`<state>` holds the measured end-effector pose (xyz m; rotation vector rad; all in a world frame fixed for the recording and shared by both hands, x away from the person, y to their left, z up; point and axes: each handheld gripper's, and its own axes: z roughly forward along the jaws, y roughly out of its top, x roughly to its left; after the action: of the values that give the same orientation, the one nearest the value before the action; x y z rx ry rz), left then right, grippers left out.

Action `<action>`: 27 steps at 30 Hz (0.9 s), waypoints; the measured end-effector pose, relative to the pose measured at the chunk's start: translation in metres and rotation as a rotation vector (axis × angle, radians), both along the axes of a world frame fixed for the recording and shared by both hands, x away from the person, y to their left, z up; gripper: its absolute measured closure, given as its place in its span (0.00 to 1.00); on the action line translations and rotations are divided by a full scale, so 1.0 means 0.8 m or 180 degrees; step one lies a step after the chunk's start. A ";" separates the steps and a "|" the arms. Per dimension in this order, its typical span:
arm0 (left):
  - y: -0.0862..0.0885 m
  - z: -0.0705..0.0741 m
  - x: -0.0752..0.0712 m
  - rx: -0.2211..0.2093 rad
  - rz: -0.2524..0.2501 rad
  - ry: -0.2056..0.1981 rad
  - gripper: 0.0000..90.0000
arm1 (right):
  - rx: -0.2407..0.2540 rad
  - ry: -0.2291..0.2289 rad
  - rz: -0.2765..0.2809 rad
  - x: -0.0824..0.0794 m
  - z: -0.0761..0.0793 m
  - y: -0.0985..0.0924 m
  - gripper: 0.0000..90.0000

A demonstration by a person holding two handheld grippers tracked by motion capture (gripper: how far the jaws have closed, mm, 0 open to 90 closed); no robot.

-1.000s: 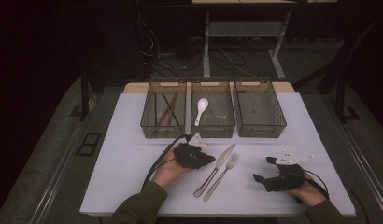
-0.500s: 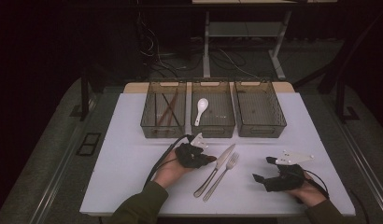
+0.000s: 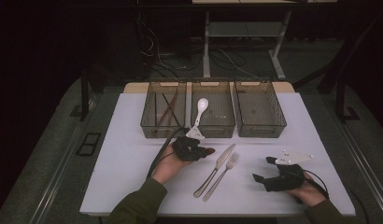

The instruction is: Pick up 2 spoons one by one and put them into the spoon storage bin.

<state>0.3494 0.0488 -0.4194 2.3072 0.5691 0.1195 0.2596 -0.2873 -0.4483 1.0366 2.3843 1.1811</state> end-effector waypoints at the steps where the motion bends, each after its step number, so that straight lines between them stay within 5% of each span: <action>1: 0.000 0.001 0.001 -0.0007 0.0002 0.0007 0.89 | 0.0001 0.0001 0.0000 0.000 0.000 0.000 0.16; 13: -0.011 0.025 0.028 -0.0198 0.0070 -0.0054 0.89 | 0.0006 0.0021 -0.0014 0.000 -0.001 0.000 0.16; 27: -0.022 0.066 0.083 -0.0422 0.0254 -0.0126 0.89 | 0.0007 0.0024 -0.0001 0.000 -0.002 0.001 0.16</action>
<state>0.4158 0.0314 -0.3664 2.1500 0.6303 0.1603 0.2599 -0.2862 -0.4500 1.0440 2.3890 1.1821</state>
